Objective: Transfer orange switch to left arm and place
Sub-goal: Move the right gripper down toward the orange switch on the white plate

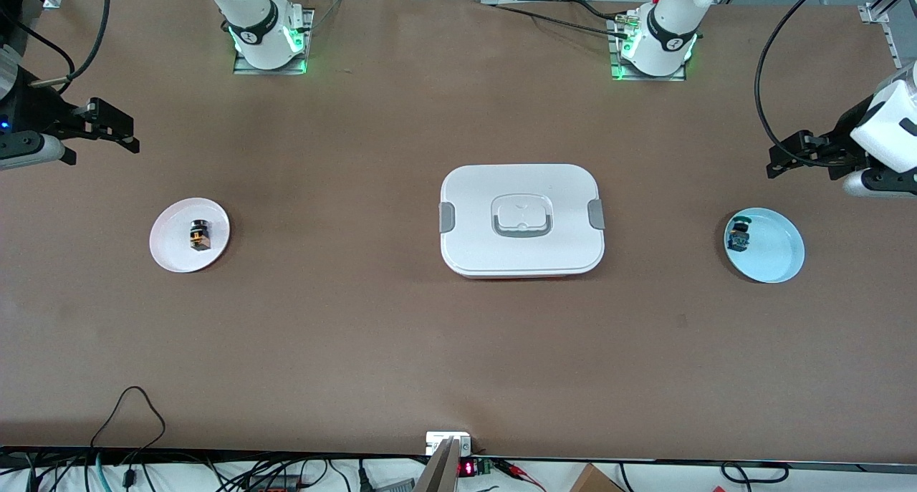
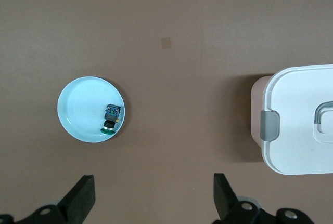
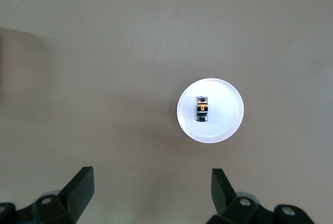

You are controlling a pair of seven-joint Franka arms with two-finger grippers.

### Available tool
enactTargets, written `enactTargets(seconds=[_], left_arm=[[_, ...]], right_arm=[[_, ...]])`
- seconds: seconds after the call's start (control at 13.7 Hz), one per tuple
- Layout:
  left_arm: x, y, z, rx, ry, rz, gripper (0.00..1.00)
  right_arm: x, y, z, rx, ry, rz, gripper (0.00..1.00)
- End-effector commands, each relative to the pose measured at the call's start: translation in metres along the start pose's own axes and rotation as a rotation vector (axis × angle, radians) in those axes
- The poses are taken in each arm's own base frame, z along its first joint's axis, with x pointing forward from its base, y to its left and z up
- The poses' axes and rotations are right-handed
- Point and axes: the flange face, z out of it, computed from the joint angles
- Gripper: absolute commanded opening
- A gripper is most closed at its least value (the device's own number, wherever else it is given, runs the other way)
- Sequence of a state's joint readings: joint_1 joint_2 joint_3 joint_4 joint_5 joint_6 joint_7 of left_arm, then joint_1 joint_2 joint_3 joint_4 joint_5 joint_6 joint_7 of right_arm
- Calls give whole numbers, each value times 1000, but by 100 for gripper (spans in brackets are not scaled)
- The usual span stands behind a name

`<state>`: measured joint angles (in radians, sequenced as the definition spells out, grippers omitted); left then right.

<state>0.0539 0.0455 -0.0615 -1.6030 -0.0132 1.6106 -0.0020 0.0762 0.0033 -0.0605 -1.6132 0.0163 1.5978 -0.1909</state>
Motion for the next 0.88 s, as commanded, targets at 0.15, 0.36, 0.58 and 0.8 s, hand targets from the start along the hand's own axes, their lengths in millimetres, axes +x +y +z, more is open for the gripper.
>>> enactTargets(seconds=[0.15,0.36,0.58,0.8], left_arm=[[-4,-1,-8,-16,3,10,100],[-4,-1,-8,-16,3,8,100],[-4,-1,-8,-16,3,8,100],[-4,-1,-8,-16,3,8,100]], right_arm=[[-1,-2,-7,-10,-11,-7,100],[-9,-5,5,15,-99,-30,100],[-10,-1,25,50,-172,-131,100],[-4,29,57,76,-171,-423,100]])
